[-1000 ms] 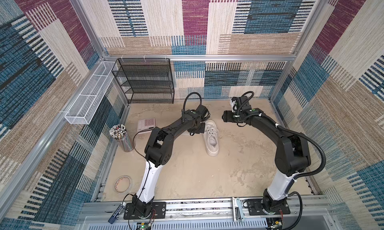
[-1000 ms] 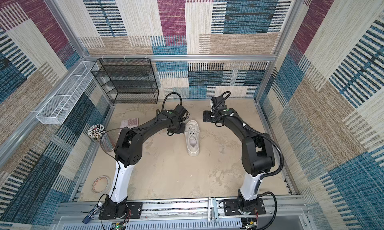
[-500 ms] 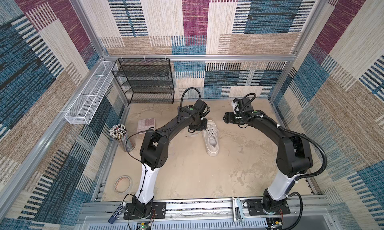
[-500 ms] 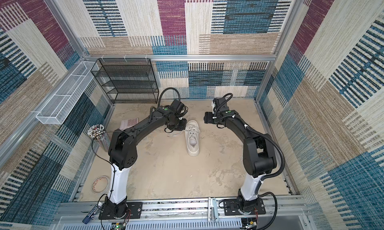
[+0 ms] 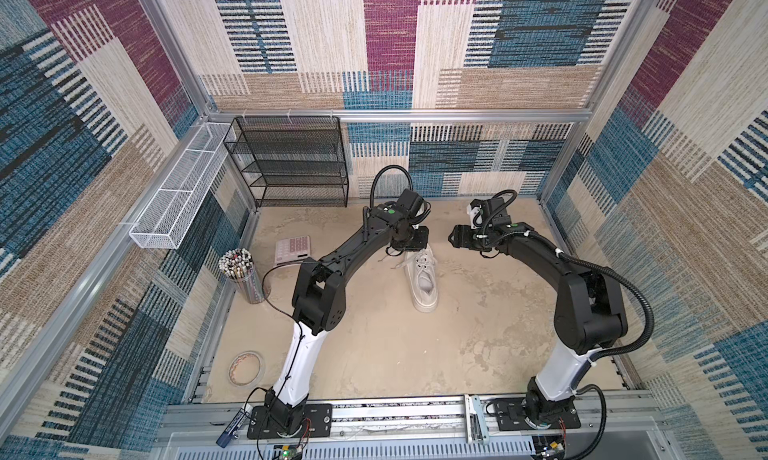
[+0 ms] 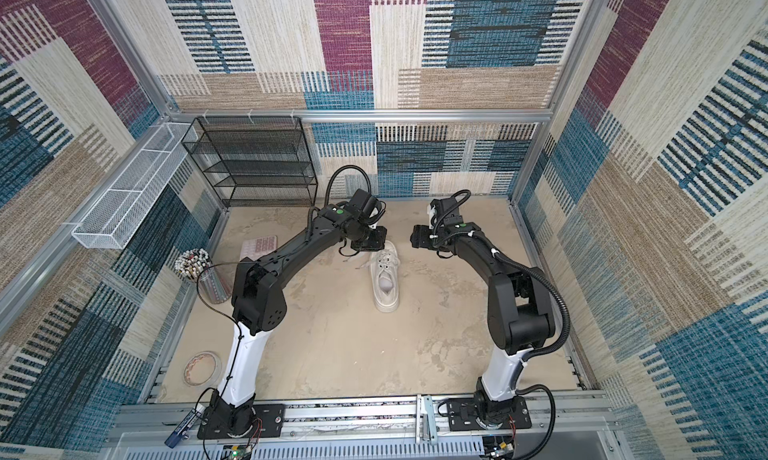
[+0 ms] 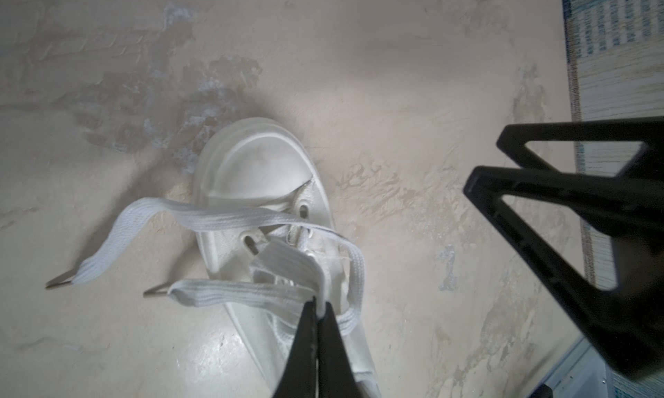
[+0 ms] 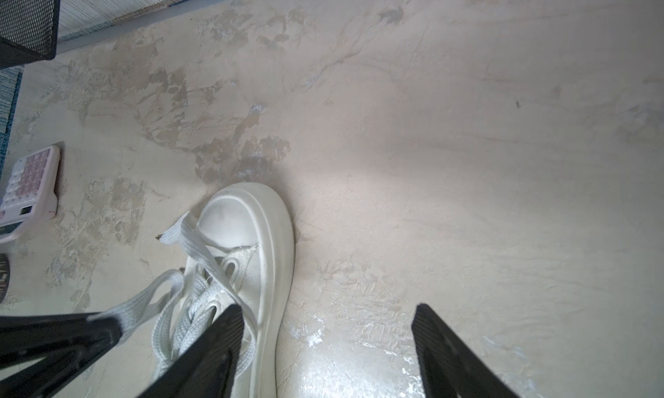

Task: Tie the shoes

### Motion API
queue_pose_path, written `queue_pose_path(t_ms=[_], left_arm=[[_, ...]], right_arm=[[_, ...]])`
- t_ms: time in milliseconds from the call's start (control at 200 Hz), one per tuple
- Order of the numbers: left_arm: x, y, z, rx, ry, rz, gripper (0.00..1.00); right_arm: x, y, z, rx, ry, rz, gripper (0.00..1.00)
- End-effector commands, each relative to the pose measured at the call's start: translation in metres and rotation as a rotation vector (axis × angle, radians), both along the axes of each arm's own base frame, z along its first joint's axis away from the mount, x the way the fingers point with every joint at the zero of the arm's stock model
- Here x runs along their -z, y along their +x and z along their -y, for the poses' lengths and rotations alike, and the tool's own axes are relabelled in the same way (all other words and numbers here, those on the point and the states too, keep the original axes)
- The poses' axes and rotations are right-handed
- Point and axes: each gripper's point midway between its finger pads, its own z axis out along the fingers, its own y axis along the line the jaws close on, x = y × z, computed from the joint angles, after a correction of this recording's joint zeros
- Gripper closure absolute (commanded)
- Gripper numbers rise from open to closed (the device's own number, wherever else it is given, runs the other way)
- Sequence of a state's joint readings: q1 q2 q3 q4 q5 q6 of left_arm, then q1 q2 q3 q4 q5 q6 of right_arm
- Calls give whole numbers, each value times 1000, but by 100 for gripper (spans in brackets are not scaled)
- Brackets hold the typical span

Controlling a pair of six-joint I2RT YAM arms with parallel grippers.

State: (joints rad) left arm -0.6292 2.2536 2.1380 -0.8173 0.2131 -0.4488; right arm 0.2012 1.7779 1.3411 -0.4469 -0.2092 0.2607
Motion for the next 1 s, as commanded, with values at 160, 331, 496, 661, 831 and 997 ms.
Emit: queue_pose_path(t_ms=[160, 331, 496, 661, 831, 997], left_arm=[[13, 6, 17, 10, -33, -32, 100], [14, 11, 21, 11, -38, -23, 100], [16, 15, 25, 9, -46, -23, 100], [27, 20, 32, 8, -54, -37, 100], [29, 26, 35, 5, -53, -22, 100], [30, 28, 35, -4, -54, -23, 100]], right_arm=[[-5, 3, 1, 1, 18, 23, 23], [-4, 1, 4, 3, 17, 19, 23], [-2, 1, 6, 6, 19, 14, 23], [-2, 0, 7, 6, 21, 12, 23], [-3, -2, 7, 5, 25, 10, 23], [-2, -2, 8, 5, 26, 8, 23]])
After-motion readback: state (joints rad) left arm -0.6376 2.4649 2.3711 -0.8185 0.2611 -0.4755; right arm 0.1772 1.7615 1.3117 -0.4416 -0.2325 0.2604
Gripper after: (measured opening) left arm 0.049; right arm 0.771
